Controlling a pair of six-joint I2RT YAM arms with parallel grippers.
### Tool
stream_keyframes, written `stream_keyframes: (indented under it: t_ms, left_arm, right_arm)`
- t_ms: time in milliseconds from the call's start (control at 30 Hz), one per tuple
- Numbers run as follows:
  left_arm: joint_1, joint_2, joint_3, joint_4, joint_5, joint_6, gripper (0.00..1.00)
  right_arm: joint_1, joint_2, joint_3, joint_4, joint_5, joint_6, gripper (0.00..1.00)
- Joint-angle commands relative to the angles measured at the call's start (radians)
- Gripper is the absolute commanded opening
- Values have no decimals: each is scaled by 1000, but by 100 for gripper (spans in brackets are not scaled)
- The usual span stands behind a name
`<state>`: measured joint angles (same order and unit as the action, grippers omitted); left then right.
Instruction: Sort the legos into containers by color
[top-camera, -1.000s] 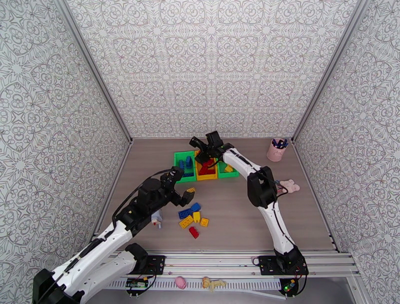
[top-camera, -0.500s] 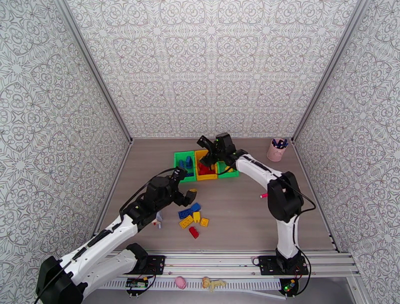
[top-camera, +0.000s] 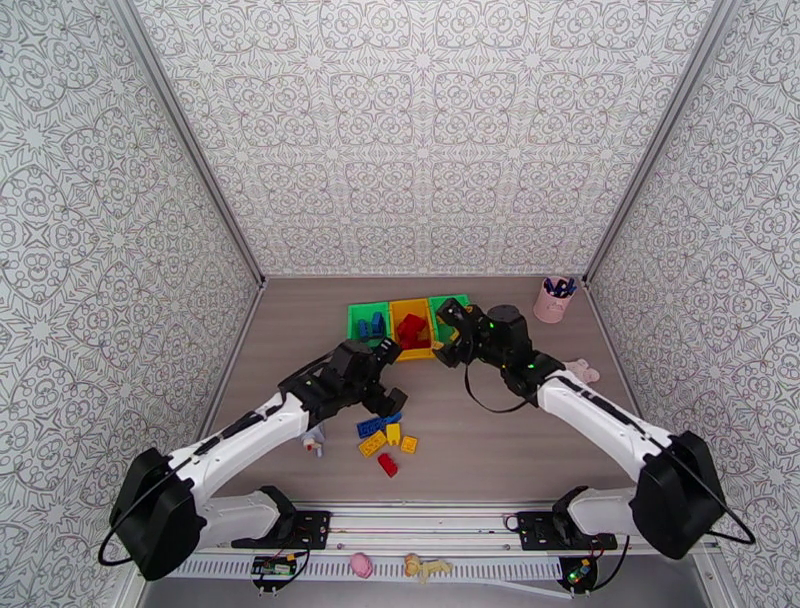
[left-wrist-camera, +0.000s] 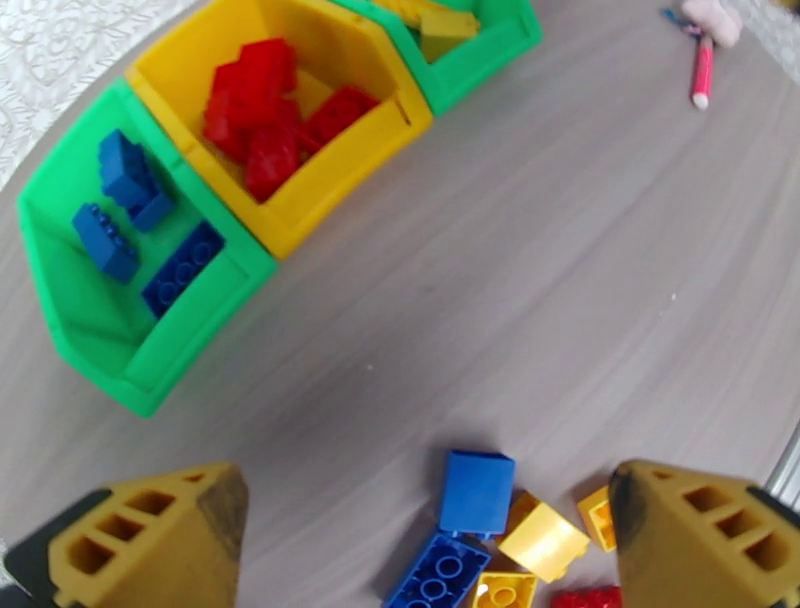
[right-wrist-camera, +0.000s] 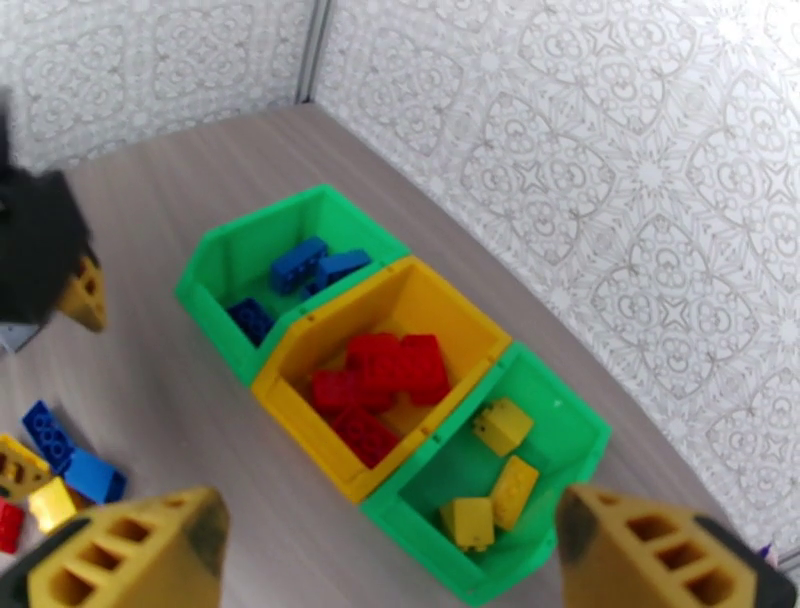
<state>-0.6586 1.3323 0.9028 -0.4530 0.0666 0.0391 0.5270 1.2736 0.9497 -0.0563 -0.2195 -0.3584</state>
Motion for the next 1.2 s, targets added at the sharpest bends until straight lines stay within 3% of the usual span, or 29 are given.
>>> stream_keyframes:
  t_ms: [0,333,700,1167]
  left_arm:
    - [-18,81,79,-134,18,33,94]
    - [-50,291,180,-264,6,71,88]
    - [-68,423,227,-319,-70,76,79]
    - [-64,461,239,-281,-103,46,47]
  right_arm:
    - [-5,-81,-45,-145,-90,-32,90]
    - [3,-155,1,-397,-256,-98,90]
    - [3,-129,27,-408,-325,-113,91]
    - [4,-100,85,-502,-373,-143,93]
